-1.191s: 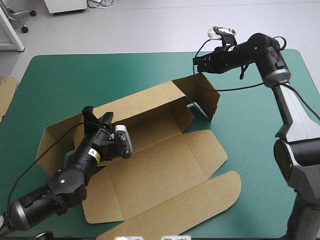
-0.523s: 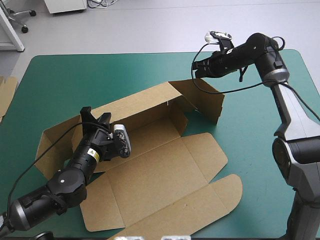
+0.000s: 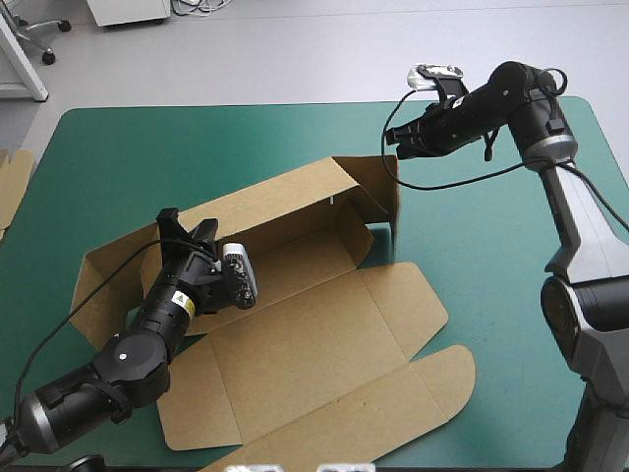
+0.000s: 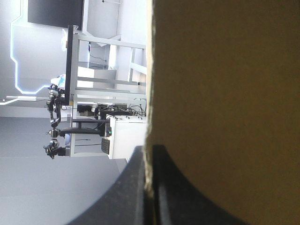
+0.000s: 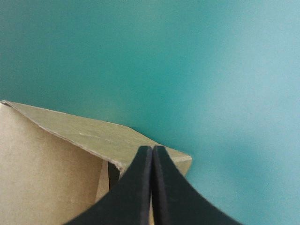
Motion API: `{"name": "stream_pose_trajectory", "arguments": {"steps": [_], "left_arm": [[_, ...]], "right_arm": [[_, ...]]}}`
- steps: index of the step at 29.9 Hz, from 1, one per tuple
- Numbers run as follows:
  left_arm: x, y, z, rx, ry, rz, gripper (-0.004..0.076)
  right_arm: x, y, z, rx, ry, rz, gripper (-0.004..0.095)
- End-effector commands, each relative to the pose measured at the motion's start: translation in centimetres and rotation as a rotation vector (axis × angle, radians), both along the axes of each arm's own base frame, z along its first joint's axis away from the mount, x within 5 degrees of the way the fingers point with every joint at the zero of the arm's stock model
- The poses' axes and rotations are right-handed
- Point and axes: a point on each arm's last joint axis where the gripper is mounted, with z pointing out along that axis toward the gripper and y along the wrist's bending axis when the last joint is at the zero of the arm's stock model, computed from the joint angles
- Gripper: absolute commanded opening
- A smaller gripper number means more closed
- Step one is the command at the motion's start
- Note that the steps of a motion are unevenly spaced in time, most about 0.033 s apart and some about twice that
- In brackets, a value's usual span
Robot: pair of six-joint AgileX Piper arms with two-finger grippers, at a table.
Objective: Fold the box
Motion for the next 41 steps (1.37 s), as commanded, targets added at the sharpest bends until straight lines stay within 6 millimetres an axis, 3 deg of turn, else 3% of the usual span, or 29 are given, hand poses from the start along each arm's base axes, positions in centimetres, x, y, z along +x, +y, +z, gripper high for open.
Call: {"name": "stream_pose_trajectory", "arguments": {"steps": [1,9,25,34,41], "left_arm": [[-0.1,0.2,1.7,-0.022,-0.069,0.008,-0.0015],[-0.1,0.2,2.0,-0.016,-0.099,0.001,-0.0015],[-0.1,0.0,2.0,-0.039,-0.089,-0.007,-0.0015],[-0.1,0.1,2.0,-0.043,-0.084,-0.003,-0.0015],[-0.1,0.1,2.0,-0.043,-0.085,-0.002,-0.0015]], "right_arm": [[-1.6,-0.5,3.9,0.027,-0.101,-0.001,-0.0026],[-1.7,-0.6,5.9,0.046,-0.194,-0.015,-0.0026],[0.4,0.9,5.4,0.116,-0.264,-0.01,-0.0026],[1.3,3.0,2.8,0.11,-0.187,0.048,-0.0026],[0.6,1.9,2.3,-0.022,-0.115,0.027,-0.0026]]}}
